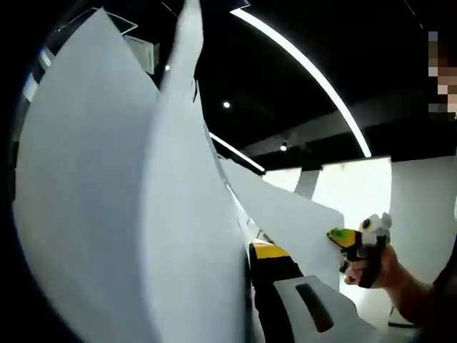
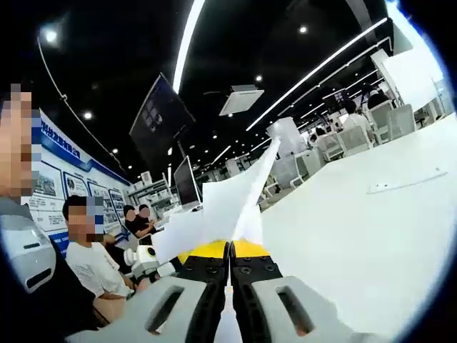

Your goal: Organize the stack of printing papers by aligning and flattening the scattered papers on the table

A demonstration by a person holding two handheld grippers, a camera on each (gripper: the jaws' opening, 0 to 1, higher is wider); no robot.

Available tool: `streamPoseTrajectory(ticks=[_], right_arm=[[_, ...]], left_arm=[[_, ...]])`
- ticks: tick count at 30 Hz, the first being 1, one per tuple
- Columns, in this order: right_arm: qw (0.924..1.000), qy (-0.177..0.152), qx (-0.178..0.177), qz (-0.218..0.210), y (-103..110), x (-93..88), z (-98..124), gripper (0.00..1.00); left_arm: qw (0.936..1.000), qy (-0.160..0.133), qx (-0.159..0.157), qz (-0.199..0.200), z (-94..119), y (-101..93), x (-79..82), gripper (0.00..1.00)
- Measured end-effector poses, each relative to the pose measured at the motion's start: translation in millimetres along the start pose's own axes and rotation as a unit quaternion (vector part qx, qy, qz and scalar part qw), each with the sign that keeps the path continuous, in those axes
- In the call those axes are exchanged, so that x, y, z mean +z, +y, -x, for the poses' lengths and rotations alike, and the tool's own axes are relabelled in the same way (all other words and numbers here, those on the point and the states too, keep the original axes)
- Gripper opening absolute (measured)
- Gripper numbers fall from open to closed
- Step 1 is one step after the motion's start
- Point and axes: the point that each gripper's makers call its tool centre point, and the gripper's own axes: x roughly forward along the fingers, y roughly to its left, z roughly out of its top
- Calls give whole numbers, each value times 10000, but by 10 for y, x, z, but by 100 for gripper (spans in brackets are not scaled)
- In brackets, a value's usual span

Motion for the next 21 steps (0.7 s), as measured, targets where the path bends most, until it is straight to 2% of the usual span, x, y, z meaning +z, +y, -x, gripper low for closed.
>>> streamPoseTrajectory(ticks=[21], right_arm=[[9999,-108,32,53,-23,-33,-25,0]], left_arm=[[10000,19,-43,28,0,-11,-2,11]])
